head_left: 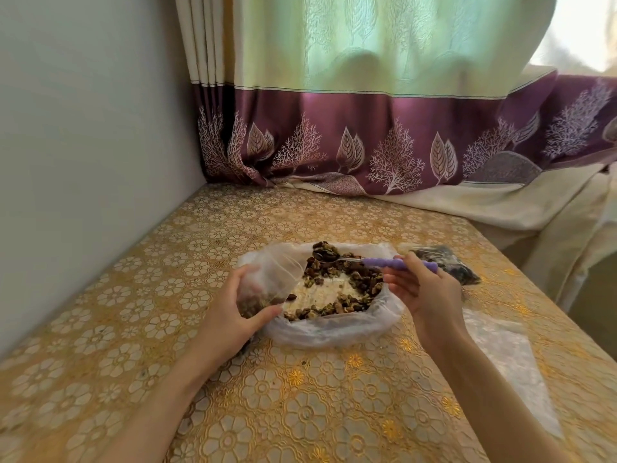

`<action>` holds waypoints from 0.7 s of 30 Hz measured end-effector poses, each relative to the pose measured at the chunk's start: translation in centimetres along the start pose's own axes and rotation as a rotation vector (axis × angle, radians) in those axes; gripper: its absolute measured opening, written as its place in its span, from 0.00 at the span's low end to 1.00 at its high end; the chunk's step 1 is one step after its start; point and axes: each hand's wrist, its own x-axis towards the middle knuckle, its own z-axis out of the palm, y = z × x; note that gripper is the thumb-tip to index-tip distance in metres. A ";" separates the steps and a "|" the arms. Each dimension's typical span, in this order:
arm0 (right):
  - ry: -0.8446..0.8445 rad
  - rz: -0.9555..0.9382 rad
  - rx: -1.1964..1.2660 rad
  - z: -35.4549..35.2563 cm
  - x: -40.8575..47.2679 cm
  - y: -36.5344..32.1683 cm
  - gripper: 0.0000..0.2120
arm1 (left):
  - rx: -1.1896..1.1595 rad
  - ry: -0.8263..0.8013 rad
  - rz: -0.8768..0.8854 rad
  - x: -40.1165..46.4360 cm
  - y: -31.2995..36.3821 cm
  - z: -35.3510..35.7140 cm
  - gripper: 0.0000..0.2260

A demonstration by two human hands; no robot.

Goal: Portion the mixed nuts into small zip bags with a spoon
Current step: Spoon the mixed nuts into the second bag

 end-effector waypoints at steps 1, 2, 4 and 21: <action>-0.012 0.004 0.015 0.3 -0.2 -0.3 0.13 | 0.001 0.002 0.003 0.0 0.0 0.0 0.29; -0.025 0.013 0.031 0.5 -0.3 -0.6 0.13 | 0.000 0.005 0.005 0.0 0.0 0.0 0.28; -0.061 0.023 0.041 1.2 -0.6 -1.1 0.13 | -0.012 0.010 0.004 0.0 0.1 0.0 0.28; -0.465 -0.321 -0.310 3.1 -2.5 -1.1 0.07 | -0.052 0.073 -0.035 -0.1 0.1 0.0 0.32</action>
